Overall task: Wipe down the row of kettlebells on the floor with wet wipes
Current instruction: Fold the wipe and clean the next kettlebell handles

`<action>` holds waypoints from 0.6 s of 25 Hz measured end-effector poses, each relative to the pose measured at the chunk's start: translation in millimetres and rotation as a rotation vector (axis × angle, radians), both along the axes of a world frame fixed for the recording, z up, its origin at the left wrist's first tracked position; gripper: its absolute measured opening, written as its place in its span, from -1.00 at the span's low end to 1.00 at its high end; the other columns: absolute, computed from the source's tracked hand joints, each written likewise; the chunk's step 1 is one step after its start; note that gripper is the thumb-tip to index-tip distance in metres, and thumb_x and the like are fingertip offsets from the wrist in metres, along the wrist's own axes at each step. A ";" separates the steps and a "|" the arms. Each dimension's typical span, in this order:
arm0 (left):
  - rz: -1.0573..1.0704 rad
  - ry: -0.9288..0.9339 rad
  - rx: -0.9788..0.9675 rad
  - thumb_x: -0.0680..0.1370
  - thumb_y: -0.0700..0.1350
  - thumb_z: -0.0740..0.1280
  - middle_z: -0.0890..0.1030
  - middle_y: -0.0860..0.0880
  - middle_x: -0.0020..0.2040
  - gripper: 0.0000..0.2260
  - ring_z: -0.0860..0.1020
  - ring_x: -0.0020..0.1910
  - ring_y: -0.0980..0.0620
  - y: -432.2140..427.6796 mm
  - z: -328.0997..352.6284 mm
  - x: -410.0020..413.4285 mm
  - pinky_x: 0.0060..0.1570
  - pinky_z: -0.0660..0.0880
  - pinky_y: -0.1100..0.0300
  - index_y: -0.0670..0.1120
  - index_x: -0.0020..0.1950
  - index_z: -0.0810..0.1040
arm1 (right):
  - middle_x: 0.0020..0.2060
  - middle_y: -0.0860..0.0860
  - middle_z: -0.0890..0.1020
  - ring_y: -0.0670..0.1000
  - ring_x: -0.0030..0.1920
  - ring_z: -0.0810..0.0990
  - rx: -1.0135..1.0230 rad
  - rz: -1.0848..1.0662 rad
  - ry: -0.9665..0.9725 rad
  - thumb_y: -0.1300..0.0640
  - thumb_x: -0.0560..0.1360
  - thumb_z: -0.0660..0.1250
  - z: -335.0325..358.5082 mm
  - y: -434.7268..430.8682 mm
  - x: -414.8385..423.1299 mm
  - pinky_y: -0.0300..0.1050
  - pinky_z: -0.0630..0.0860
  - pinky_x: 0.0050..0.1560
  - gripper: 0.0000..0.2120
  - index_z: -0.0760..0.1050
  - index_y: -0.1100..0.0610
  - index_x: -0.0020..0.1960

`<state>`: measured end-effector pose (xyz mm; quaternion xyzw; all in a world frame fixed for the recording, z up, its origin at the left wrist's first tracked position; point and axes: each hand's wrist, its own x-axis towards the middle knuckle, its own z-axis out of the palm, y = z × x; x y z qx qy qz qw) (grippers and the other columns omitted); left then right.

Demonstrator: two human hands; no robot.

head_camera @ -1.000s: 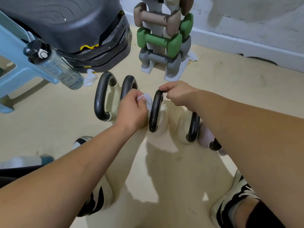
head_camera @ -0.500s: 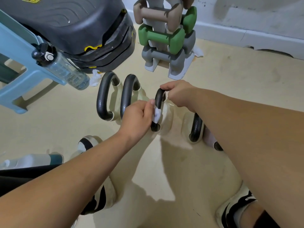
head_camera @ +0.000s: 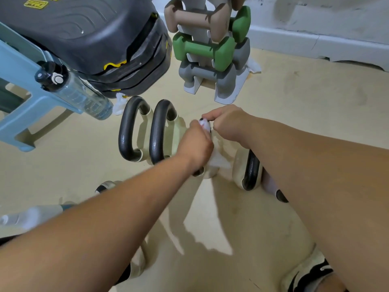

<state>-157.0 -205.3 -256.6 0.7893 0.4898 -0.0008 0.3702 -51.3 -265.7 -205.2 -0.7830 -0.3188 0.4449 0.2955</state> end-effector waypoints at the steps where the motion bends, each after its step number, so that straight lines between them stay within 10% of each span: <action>1: -0.044 0.057 0.006 0.70 -0.07 0.10 0.56 -0.14 -0.02 -0.74 0.55 -0.07 -0.14 11.3 1.6 11.3 -0.03 0.51 -0.01 -0.24 0.21 0.43 | 0.24 0.16 0.60 0.08 0.04 0.53 0.008 0.001 -0.006 0.23 0.60 0.16 -2.2 0.4 -0.6 -0.15 0.46 0.14 -0.69 0.59 0.20 0.24; 10: -0.040 -0.131 0.135 0.68 -0.16 0.10 0.37 0.04 0.19 -0.39 0.47 0.03 -0.01 -68.4 -2.9 -72.1 0.00 0.40 0.14 -0.02 0.67 -0.11 | 0.31 0.18 0.52 0.22 0.33 0.46 -0.078 0.057 -0.062 0.38 0.52 0.06 7.3 1.4 -5.1 0.07 0.40 0.37 -0.57 0.49 0.27 0.31; 15: -0.052 0.114 0.048 0.62 -0.07 0.07 0.52 -0.13 0.03 -0.58 0.57 0.02 -0.20 4.5 -7.1 3.0 -0.06 0.43 0.09 -0.28 0.40 0.29 | 0.30 0.19 0.54 0.21 0.34 0.47 -0.047 0.002 -0.024 0.21 0.61 0.16 1.6 4.1 -6.8 0.07 0.40 0.37 -0.67 0.51 0.26 0.31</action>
